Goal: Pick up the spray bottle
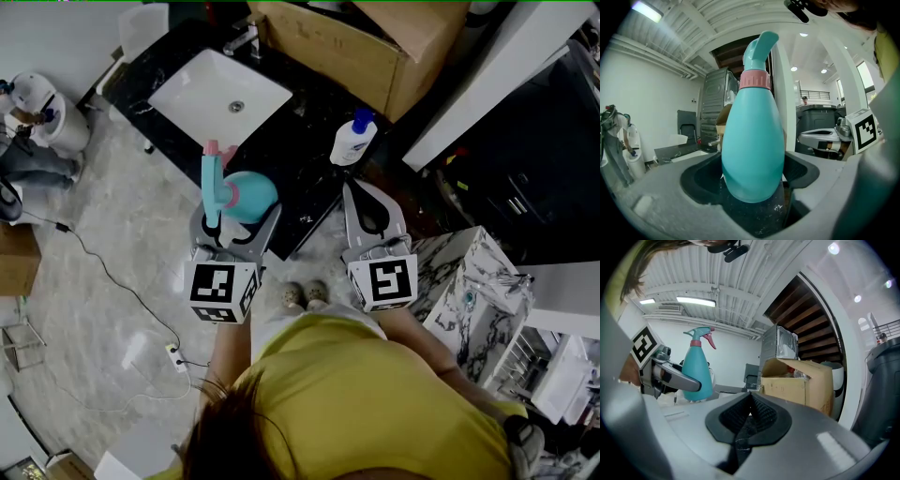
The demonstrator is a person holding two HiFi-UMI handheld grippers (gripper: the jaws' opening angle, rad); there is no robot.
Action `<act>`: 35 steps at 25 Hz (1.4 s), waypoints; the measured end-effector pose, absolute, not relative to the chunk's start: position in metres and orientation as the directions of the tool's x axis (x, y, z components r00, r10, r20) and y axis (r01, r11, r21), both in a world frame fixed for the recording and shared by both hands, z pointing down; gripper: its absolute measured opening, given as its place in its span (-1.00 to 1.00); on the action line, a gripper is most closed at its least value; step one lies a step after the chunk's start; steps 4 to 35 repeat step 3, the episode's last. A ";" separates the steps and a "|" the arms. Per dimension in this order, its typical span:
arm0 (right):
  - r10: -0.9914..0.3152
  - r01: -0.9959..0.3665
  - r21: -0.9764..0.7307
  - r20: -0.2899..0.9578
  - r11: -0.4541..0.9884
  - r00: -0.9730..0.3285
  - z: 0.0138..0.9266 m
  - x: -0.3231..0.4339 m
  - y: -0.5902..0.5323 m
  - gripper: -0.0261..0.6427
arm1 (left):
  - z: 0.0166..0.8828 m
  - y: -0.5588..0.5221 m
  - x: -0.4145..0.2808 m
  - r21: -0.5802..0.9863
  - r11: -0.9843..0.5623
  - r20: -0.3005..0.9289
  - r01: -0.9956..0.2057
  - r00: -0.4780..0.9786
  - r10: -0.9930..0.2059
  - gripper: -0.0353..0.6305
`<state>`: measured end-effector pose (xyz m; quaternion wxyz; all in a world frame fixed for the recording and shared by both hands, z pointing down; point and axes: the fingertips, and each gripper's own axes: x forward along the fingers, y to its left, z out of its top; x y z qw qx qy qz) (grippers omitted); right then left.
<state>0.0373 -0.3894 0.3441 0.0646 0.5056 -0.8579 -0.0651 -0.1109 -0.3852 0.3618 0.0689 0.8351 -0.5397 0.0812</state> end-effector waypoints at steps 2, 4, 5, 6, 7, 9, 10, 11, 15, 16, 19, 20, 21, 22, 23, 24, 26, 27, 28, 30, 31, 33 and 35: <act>-0.877 -0.862 0.167 0.047 0.479 -0.479 0.344 0.038 -0.390 -0.92 | 0.363 -0.386 -0.110 0.029 -0.410 0.212 -0.912 0.406 -0.889 0.30; -0.877 -0.862 0.164 0.049 0.479 -0.478 0.344 0.038 -0.390 -0.92 | 0.363 -0.386 -0.109 0.030 -0.411 0.213 -0.911 0.407 -0.888 0.29; -0.877 -0.862 0.164 0.049 0.479 -0.478 0.344 0.038 -0.390 -0.92 | 0.363 -0.386 -0.109 0.030 -0.411 0.213 -0.911 0.407 -0.888 0.29; -0.877 -0.862 0.164 0.049 0.479 -0.478 0.344 0.038 -0.390 -0.92 | 0.363 -0.386 -0.109 0.030 -0.411 0.213 -0.911 0.407 -0.888 0.29; -0.877 -0.862 0.164 0.049 0.479 -0.478 0.344 0.038 -0.390 -0.92 | 0.363 -0.386 -0.109 0.030 -0.411 0.213 -0.911 0.407 -0.888 0.29; -0.877 -0.862 0.164 0.049 0.479 -0.478 0.344 0.038 -0.390 -0.92 | 0.363 -0.386 -0.109 0.030 -0.411 0.213 -0.911 0.407 -0.888 0.29; -0.877 -0.862 0.164 0.049 0.479 -0.478 0.344 0.038 -0.390 -0.92 | 0.363 -0.386 -0.109 0.030 -0.411 0.213 -0.911 0.407 -0.888 0.29; -0.877 -0.862 0.164 0.049 0.479 -0.478 0.344 0.038 -0.390 -0.92 | 0.363 -0.386 -0.109 0.030 -0.411 0.213 -0.911 0.407 -0.888 0.29; -0.877 -0.862 0.164 0.049 0.479 -0.478 0.344 0.038 -0.390 -0.92 | 0.363 -0.386 -0.109 0.030 -0.411 0.213 -0.911 0.407 -0.888 0.29; -0.877 -0.862 0.164 0.049 0.479 -0.478 0.344 0.038 -0.390 -0.92 | 0.363 -0.386 -0.109 0.030 -0.411 0.213 -0.911 0.407 -0.888 0.29; -0.877 -0.862 0.164 0.049 0.479 -0.478 0.344 0.038 -0.390 -0.92 | 0.363 -0.386 -0.109 0.030 -0.411 0.213 -0.911 0.407 -0.888 0.29; -0.877 -0.862 0.164 0.049 0.479 -0.478 0.344 0.038 -0.390 -0.92 | 0.363 -0.386 -0.109 0.030 -0.411 0.213 -0.911 0.407 -0.888 0.29; -0.877 -0.862 0.164 0.049 0.479 -0.478 0.344 0.038 -0.390 -0.92 | 0.363 -0.386 -0.109 0.030 -0.411 0.213 -0.911 0.407 -0.888 0.29; -0.877 -0.862 0.164 0.049 0.479 -0.478 0.344 0.038 -0.390 -0.92 | 0.363 -0.386 -0.109 0.030 -0.411 0.213 -0.911 0.407 -0.888 0.29; -0.877 -0.862 0.164 0.049 0.479 -0.478 0.344 0.038 -0.390 -0.92 | 0.363 -0.386 -0.109 0.030 -0.411 0.213 -0.911 0.407 -0.888 0.29; -0.877 -0.862 0.164 0.049 0.479 -0.478 0.344 0.038 -0.390 -0.92 | 0.363 -0.386 -0.109 0.030 -0.411 0.213 -0.911 0.407 -0.888 0.29; -0.877 -0.862 0.164 0.049 0.479 -0.478 0.344 0.038 -0.390 -0.92 | 0.363 -0.386 -0.109 0.030 -0.411 0.213 -0.911 0.407 -0.888 0.29; -0.877 -0.862 0.164 0.049 0.479 -0.478 0.344 0.038 -0.390 -0.92 | 0.363 -0.386 -0.109 0.030 -0.411 0.213 -0.911 0.407 -0.888 0.29; -0.877 -0.862 0.164 0.049 0.479 -0.478 0.344 0.038 -0.390 -0.92 | 0.363 -0.386 -0.109 0.030 -0.411 0.213 -0.911 0.407 -0.888 0.29; -0.877 -0.862 0.164 0.049 0.479 -0.478 0.344 0.038 -0.390 -0.92 | 0.363 -0.386 -0.109 0.030 -0.411 0.213 -0.911 0.407 -0.888 0.29; -0.877 -0.862 0.164 0.049 0.479 -0.478 0.344 0.038 -0.390 -0.92 | 0.363 -0.386 -0.109 0.030 -0.411 0.213 -0.911 0.407 -0.888 0.29; -0.877 -0.862 0.164 0.049 0.479 -0.478 0.344 0.038 -0.390 -0.92 | 0.363 -0.386 -0.109 0.030 -0.411 0.213 -0.911 0.407 -0.888 0.29; -0.877 -0.862 0.164 0.049 0.479 -0.478 0.344 0.038 -0.390 -0.92 | 0.363 -0.386 -0.109 0.030 -0.411 0.213 -0.911 0.407 -0.888 0.29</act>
